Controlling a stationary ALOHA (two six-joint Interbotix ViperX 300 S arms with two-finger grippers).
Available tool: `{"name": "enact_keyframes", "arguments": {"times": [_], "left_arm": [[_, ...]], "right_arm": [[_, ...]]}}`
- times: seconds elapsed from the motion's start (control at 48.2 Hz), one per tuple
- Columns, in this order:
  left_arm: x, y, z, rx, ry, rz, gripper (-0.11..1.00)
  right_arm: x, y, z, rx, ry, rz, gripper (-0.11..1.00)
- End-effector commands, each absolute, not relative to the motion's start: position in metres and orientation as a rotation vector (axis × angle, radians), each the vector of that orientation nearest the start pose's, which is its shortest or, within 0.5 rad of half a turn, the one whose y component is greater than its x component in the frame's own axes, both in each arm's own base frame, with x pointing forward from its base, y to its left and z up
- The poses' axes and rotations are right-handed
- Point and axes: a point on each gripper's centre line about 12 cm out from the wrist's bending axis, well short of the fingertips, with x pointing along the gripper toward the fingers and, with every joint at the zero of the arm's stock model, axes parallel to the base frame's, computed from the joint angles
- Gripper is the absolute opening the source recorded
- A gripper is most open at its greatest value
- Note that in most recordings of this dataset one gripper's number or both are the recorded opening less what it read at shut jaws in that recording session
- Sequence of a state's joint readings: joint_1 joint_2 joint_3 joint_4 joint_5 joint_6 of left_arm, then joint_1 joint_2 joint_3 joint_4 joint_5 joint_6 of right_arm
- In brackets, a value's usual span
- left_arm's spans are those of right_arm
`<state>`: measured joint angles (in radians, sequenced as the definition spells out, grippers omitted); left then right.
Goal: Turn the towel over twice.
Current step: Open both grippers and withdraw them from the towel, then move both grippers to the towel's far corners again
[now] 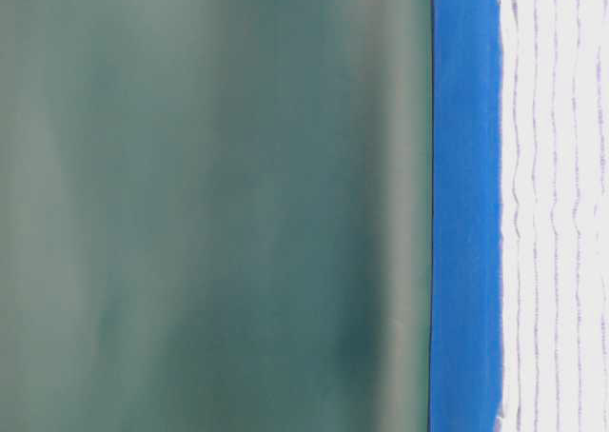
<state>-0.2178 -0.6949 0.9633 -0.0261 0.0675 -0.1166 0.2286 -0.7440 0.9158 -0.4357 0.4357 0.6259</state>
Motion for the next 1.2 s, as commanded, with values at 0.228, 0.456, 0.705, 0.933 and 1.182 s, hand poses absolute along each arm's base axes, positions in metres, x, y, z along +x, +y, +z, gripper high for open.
{"name": "enact_keyframes", "arguments": {"times": [0.228, 0.456, 0.705, 0.933, 1.182], "left_arm": [[0.254, -0.037, 0.280, -0.084, 0.334, -0.126, 0.70], [0.255, 0.009, 0.265, -0.074, 0.321, 0.048, 0.70], [0.259, 0.056, 0.221, -0.051, 0.364, 0.214, 0.71], [0.270, 0.082, 0.182, -0.058, 0.449, 0.293, 0.71], [0.279, 0.104, 0.141, -0.048, 0.507, 0.344, 0.79]], "right_arm": [[0.244, 0.009, 0.267, 0.080, 0.584, -0.117, 0.62], [0.253, -0.039, 0.245, 0.069, 0.662, -0.301, 0.62], [0.260, -0.084, 0.208, 0.079, 0.781, -0.444, 0.62], [0.264, -0.118, 0.173, 0.125, 0.804, -0.485, 0.62], [0.262, -0.142, 0.138, 0.176, 0.835, -0.501, 0.62]]}}
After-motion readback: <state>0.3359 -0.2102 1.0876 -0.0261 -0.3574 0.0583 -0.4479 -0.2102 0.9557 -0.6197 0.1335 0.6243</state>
